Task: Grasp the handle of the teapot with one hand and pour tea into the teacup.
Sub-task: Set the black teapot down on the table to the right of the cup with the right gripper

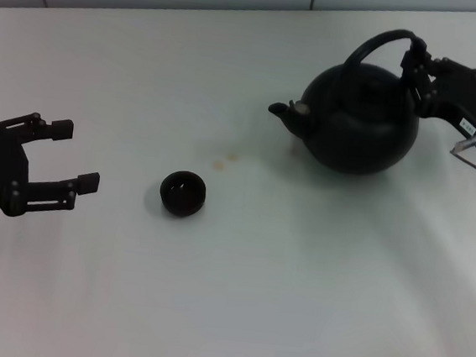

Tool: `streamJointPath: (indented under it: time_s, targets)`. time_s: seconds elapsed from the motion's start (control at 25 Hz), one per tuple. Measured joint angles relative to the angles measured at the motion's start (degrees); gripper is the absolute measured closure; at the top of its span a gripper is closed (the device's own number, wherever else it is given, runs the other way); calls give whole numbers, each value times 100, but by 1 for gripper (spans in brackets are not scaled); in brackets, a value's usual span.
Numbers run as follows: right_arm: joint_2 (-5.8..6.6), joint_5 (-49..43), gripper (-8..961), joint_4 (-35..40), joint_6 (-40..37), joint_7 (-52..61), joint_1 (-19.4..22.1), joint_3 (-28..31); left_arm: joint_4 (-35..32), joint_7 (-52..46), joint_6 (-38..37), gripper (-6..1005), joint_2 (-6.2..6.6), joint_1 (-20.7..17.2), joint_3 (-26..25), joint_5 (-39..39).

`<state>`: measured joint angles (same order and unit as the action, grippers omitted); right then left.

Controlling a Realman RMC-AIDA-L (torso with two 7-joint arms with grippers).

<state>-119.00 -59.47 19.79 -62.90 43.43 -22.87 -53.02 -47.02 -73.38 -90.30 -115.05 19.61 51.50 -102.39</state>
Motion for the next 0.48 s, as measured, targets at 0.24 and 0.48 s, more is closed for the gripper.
streamJointPath:
  time_s: [0.24,0.48]
  targets:
    - [0,-12,869,-65,100,-63,17,-48,-1,60,-26,133,-48,5,0,-26]
    - [1,-14,870,-61,300,-65,-18,-58,-1,61,-32,133,-60,-14,1,-29]
